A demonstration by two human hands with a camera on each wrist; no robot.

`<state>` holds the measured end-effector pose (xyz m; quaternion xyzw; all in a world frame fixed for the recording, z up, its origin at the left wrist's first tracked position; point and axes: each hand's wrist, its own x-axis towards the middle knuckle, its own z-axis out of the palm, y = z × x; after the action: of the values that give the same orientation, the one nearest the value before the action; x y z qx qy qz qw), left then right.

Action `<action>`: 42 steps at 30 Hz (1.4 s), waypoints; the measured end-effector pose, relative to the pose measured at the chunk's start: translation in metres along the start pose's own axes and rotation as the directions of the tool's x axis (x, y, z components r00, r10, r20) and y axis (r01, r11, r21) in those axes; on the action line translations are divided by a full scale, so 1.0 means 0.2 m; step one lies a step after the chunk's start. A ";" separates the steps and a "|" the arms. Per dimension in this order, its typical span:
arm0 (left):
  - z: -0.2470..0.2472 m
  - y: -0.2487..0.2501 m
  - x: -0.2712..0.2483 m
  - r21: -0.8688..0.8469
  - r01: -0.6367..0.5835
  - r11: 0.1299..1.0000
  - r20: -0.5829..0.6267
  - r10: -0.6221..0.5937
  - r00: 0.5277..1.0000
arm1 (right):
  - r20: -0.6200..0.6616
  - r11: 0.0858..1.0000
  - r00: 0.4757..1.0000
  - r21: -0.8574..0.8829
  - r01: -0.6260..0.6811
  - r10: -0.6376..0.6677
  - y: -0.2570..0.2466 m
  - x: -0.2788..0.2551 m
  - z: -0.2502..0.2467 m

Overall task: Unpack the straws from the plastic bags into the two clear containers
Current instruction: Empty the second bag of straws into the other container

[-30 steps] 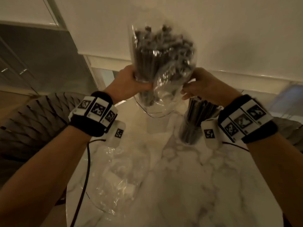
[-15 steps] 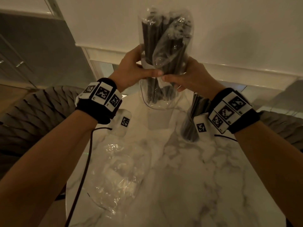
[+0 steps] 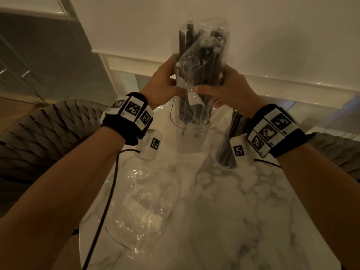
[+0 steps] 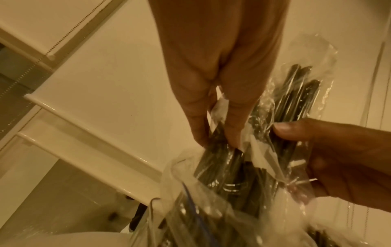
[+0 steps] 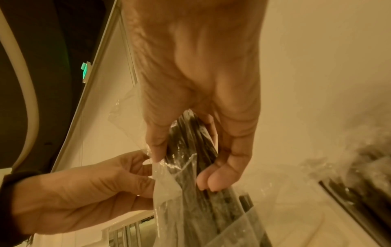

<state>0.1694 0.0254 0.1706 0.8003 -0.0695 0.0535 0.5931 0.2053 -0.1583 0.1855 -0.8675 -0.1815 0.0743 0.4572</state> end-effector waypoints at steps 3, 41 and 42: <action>0.02 -0.03 0.00 0.006 -0.036 0.999 -0.023 0.036 0.999 | -0.005 1.000 1.000 0.015 -0.014 0.014 0.01 0.00 -0.01; -0.05 0.09 -0.01 0.151 -0.031 0.988 -0.035 0.036 0.999 | -0.014 0.997 0.999 0.067 -0.048 0.049 -0.02 -0.04 -0.05; -0.06 0.09 -0.02 0.144 -0.024 0.989 -0.022 0.027 0.999 | -0.017 0.997 0.999 0.061 -0.047 0.048 -0.02 -0.03 -0.06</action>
<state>0.1631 0.0309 0.1906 0.8393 -0.0685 0.0755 0.5340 0.2016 -0.1685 0.1951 -0.8579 -0.1545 0.0826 0.4830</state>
